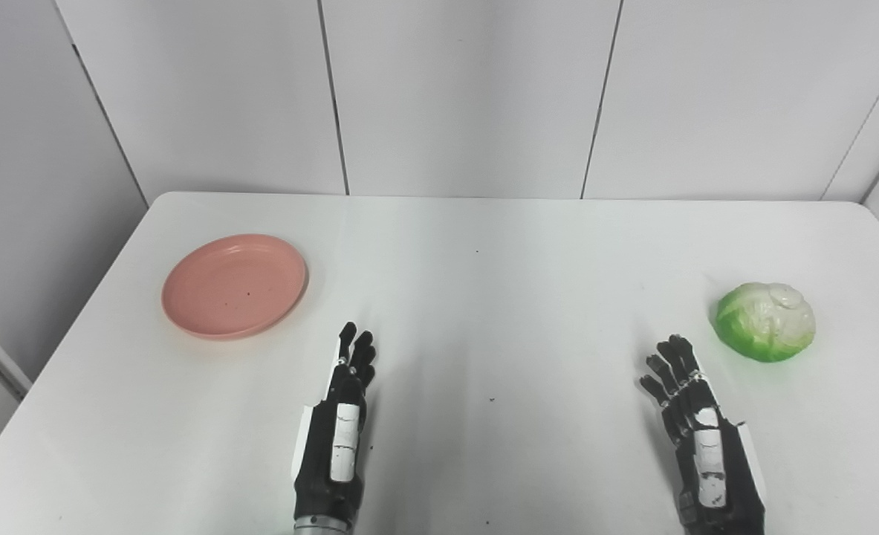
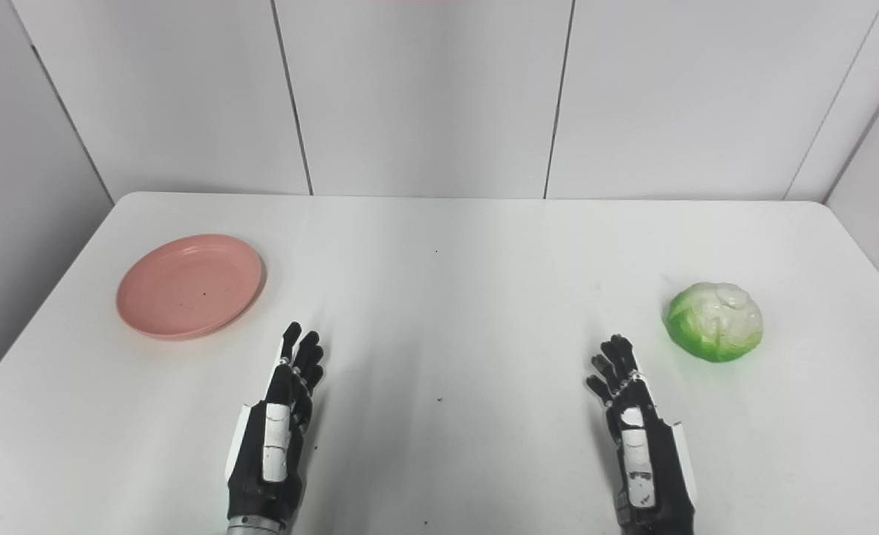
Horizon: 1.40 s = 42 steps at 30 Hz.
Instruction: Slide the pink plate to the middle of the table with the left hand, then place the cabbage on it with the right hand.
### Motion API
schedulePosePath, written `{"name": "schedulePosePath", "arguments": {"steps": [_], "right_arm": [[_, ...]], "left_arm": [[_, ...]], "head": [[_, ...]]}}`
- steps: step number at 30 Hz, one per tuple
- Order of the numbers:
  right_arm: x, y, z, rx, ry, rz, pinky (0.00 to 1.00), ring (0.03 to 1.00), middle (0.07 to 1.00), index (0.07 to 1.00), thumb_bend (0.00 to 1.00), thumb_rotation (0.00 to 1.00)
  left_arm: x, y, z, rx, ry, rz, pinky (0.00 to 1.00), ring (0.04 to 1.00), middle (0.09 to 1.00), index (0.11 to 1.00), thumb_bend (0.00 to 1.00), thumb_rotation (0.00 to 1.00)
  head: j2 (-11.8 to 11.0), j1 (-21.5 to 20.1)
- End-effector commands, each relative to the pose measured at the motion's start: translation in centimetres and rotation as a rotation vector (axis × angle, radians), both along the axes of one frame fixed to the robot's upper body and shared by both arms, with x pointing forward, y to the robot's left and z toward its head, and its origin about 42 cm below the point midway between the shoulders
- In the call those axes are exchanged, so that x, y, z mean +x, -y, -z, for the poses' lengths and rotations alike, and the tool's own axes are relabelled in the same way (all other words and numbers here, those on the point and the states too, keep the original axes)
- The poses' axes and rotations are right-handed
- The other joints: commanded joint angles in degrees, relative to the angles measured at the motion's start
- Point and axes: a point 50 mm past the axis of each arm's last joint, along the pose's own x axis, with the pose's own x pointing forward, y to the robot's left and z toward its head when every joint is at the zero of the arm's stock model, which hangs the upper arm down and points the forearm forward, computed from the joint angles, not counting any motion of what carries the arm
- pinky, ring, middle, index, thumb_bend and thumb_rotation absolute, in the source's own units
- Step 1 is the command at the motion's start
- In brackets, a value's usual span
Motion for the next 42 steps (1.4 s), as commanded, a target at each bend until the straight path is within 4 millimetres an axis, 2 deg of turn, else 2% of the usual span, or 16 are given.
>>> {"name": "schedulePosePath", "arguments": {"steps": [1,6,18,21,25,37,42], "right_arm": [[-1.8,0.7,0.6,-0.028,-0.037,0.007,0.89,0.913,0.934,0.937,0.84,0.97],[-2.2,0.0,0.2,-0.042,-0.042,0.01,0.9,0.926,0.944,0.949,0.85,0.98],[-2.1,-0.2,-0.2,-0.028,-0.055,0.013,0.91,0.931,0.947,0.95,0.86,0.99],[-2.1,-0.2,-0.4,-0.027,-0.055,0.011,0.92,0.935,0.95,0.949,0.86,0.99],[-2.0,-0.3,-0.7,-0.024,-0.057,0.014,0.92,0.931,0.945,0.947,0.86,0.98],[-1.9,-0.5,-0.9,-0.036,-0.051,0.016,0.93,0.937,0.951,0.948,0.84,0.97],[-1.9,-0.3,-0.6,-0.034,-0.055,0.01,0.93,0.94,0.954,0.952,0.84,0.97]], "left_arm": [[-2.5,-1.4,0.5,0.021,-0.012,-0.026,1.0,0.98,0.97,1.0,0.81,1.0],[-2.6,-2.2,0.0,0.021,-0.001,-0.028,1.0,0.988,0.972,1.0,0.84,0.99],[-2.5,-2.3,0.2,0.049,-0.002,-0.019,1.0,0.969,0.96,1.0,0.83,0.99],[-2.5,-2.3,0.0,0.042,-0.007,-0.02,1.0,0.972,0.961,1.0,0.82,0.98],[-2.5,-2.4,-0.3,0.044,-0.009,-0.021,1.0,0.967,0.965,1.0,0.81,0.98],[-2.3,-2.6,-0.3,0.04,-0.041,-0.006,1.0,0.985,0.97,1.0,0.83,0.96],[-2.4,-2.3,0.1,0.042,-0.047,-0.006,1.0,0.984,0.967,1.0,0.84,0.97]], "head": [[-0.02,0.0],[0.01,-0.73],[0.18,-0.65],[1.53,-1.03],[2.08,-1.07],[2.08,-1.47],[0.51,-0.37]]}}
